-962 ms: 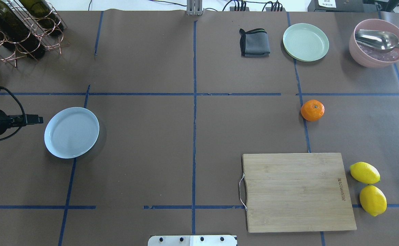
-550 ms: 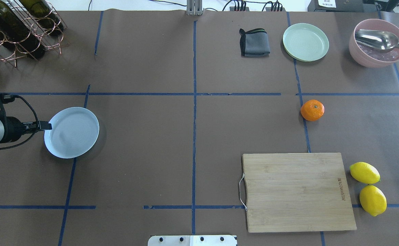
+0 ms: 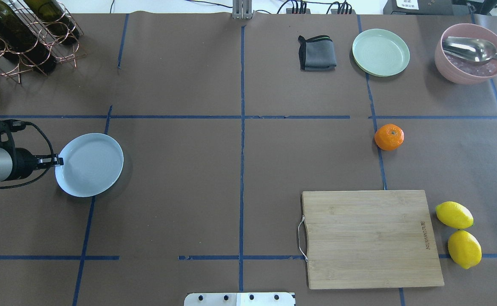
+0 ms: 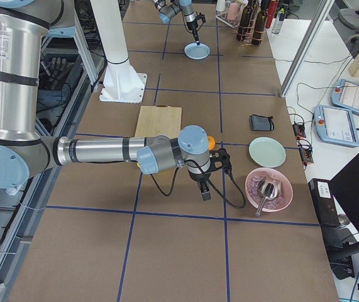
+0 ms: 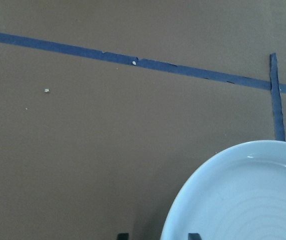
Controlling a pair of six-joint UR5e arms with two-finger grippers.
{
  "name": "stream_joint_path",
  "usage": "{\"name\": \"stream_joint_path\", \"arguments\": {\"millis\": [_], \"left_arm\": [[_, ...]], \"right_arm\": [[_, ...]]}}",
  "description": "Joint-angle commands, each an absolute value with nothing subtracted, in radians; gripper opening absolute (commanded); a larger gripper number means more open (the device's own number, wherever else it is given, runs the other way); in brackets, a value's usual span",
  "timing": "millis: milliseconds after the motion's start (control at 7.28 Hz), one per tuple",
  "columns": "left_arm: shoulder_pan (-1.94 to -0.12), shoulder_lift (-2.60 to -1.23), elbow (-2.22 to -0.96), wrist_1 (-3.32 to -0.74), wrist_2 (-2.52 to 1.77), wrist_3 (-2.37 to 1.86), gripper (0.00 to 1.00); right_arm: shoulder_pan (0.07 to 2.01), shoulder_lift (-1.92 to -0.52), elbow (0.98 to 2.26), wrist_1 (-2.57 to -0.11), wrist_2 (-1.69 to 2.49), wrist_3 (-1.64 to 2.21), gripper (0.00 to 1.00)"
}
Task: Pick orange to plate
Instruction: 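Reach the left gripper to the light blue plate's rim and grip it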
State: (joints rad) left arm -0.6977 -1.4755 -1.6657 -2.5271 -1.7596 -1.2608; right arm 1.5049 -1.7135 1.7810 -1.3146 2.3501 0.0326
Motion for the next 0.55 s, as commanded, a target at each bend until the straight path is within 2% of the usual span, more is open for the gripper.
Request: {"name": "stream_joint_path", "arguments": {"millis": [0, 275, 412], "left_arm": [[-0.696, -1.476, -1.669, -2.525, -1.759, -1.258, 0.00], [-0.699, -1.480, -1.747, -2.525, -1.773, -1.256, 0.00], [-0.698, -1.524, -1.768, -2.520, -1.773, -1.264, 0.00]], "right_arm": [[1.505, -1.713, 1.781, -1.315, 2.350, 0.034, 1.00], [1.505, -1.713, 1.781, -1.313, 2.350, 0.035, 1.00], [1.505, -1.713, 1.781, -1.315, 2.350, 0.035, 1.00]]}}
